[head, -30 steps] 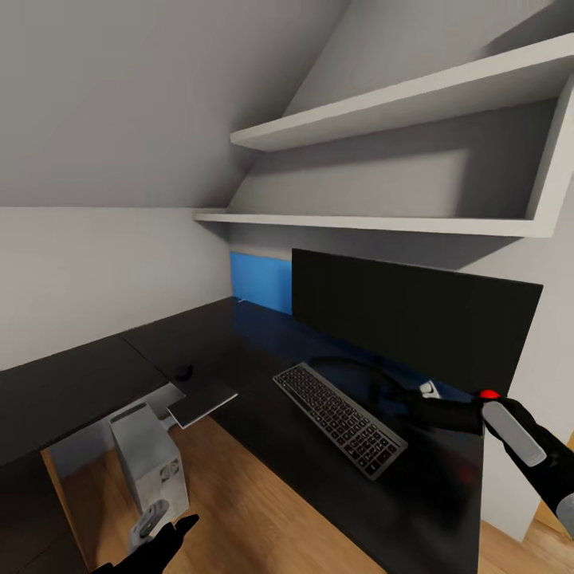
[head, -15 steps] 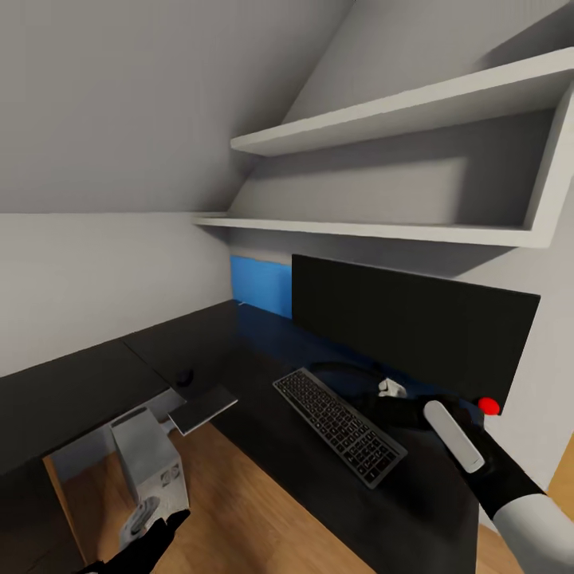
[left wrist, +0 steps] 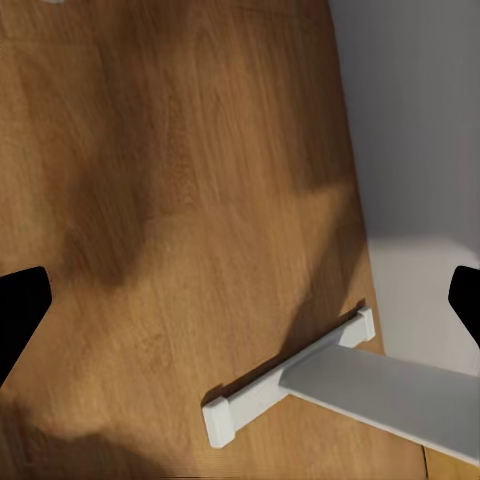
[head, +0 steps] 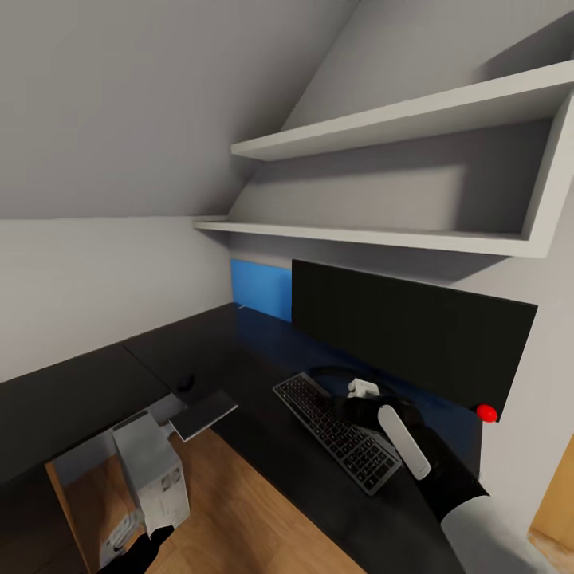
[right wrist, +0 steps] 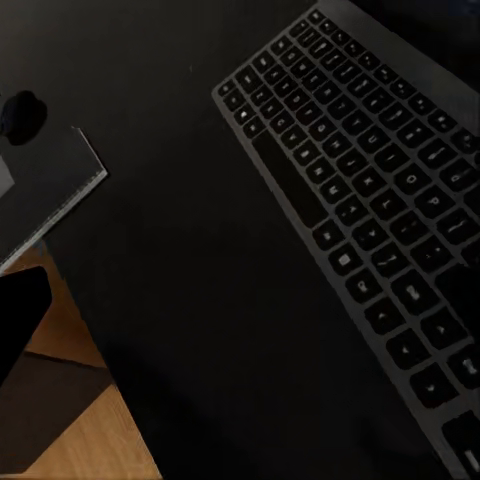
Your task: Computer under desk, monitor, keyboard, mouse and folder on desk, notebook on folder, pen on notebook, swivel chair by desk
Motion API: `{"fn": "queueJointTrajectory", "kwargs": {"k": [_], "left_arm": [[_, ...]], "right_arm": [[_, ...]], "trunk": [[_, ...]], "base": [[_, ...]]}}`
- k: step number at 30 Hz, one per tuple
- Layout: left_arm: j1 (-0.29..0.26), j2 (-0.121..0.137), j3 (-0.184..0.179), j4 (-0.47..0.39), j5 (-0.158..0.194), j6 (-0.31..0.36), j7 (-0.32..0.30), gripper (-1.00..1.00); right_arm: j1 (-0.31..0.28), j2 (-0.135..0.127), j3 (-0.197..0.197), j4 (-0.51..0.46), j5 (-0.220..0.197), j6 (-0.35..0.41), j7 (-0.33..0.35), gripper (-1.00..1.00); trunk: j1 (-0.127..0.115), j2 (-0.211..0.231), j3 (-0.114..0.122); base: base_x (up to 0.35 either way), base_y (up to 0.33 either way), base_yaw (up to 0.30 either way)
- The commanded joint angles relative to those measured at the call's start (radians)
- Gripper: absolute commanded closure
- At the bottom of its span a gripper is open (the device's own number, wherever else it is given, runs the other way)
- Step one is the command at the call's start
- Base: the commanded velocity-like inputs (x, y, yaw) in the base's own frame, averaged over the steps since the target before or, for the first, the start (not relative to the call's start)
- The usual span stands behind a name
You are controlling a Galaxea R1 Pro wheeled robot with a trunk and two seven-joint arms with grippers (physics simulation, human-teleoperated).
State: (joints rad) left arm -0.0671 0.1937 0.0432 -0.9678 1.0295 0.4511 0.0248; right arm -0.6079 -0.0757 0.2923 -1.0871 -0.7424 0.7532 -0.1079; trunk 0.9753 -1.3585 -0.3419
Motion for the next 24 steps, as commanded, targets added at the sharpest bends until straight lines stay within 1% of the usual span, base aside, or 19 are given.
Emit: {"fn": "queueJointTrajectory", "kwargs": {"k": [1,3,4,7,8,11,13,15,16,17,19,20,24], "left_arm": [[0.000,-0.001,0.001,0.001,0.008,0.005,0.003,-1.00],[0.000,-0.001,0.000,0.003,0.008,0.002,0.003,-1.00],[0.000,-0.002,-0.001,0.005,0.007,-0.001,0.002,-1.00],[0.006,-0.002,0.000,-0.003,0.009,-0.004,-0.002,-1.00],[0.031,-0.002,0.000,-0.034,0.009,-0.007,-0.004,-1.00],[0.059,-0.002,0.003,-0.066,0.008,-0.007,-0.004,-1.00],[0.118,-0.002,0.006,-0.121,0.009,-0.008,-0.002,-1.00],[0.142,-0.002,0.006,-0.136,0.010,-0.009,-0.001,-1.00],[0.172,-0.003,0.007,-0.153,0.012,-0.025,-0.001,-1.00],[0.191,-0.003,0.007,-0.161,0.014,-0.047,-0.002,-1.00],[0.200,-0.003,0.007,-0.164,0.015,-0.059,-0.002,-1.00],[0.220,-0.003,0.006,-0.169,0.017,-0.092,-0.003,-1.00],[0.232,-0.004,0.004,-0.173,0.019,-0.115,-0.002,-1.00]], "right_arm": [[-0.001,0.013,0.003,-0.002,-0.007,0.000,-0.046,-1.00],[-0.001,0.043,0.003,-0.003,-0.004,-0.003,-0.115,-1.00],[-0.001,0.101,0.005,-0.003,-0.001,-0.008,-0.225,-1.00],[-0.001,0.124,0.006,-0.004,0.000,-0.010,-0.269,-1.00],[-0.004,0.142,0.006,-0.004,0.001,-0.010,-0.305,-1.00],[-0.005,0.145,0.006,-0.004,0.001,-0.009,-0.312,-1.00],[-0.007,0.147,0.011,-0.004,0.001,-0.009,-0.316,-1.00],[-0.007,0.147,0.016,-0.004,0.001,-0.009,-0.317,-1.00],[-0.008,0.148,0.023,-0.004,0.001,-0.010,-0.319,-1.00],[-0.009,0.149,0.025,-0.004,0.001,-0.010,-0.321,-1.00],[-0.010,0.151,0.027,-0.004,0.002,-0.010,-0.323,-1.00],[-0.011,0.155,0.028,-0.004,0.003,-0.010,-0.325,-1.00],[-0.014,0.160,0.028,0.002,0.003,-0.011,-0.336,-1.00]], "trunk": [[-0.004,0.006,0.002],[-0.012,0.020,0.008],[-0.015,0.027,0.011],[-0.027,0.048,0.021],[-0.031,0.055,0.024],[-0.042,0.076,0.033],[-0.050,0.090,0.040],[-0.058,0.104,0.046],[-0.061,0.111,0.049],[-0.065,0.118,0.052],[-0.073,0.132,0.058],[-0.077,0.139,0.061],[-0.092,0.167,0.074]], "base": [[0.000,0.000,-0.005],[0.000,0.000,-0.004],[0.000,0.000,0.060],[0.000,0.000,0.130],[0.000,0.000,0.248],[0.000,0.000,0.259],[0.000,0.000,0.272],[0.000,0.000,0.275],[0.000,0.000,0.277],[0.000,0.000,0.278],[0.000,0.000,0.278],[0.000,0.000,0.278],[0.000,0.000,0.279]]}}
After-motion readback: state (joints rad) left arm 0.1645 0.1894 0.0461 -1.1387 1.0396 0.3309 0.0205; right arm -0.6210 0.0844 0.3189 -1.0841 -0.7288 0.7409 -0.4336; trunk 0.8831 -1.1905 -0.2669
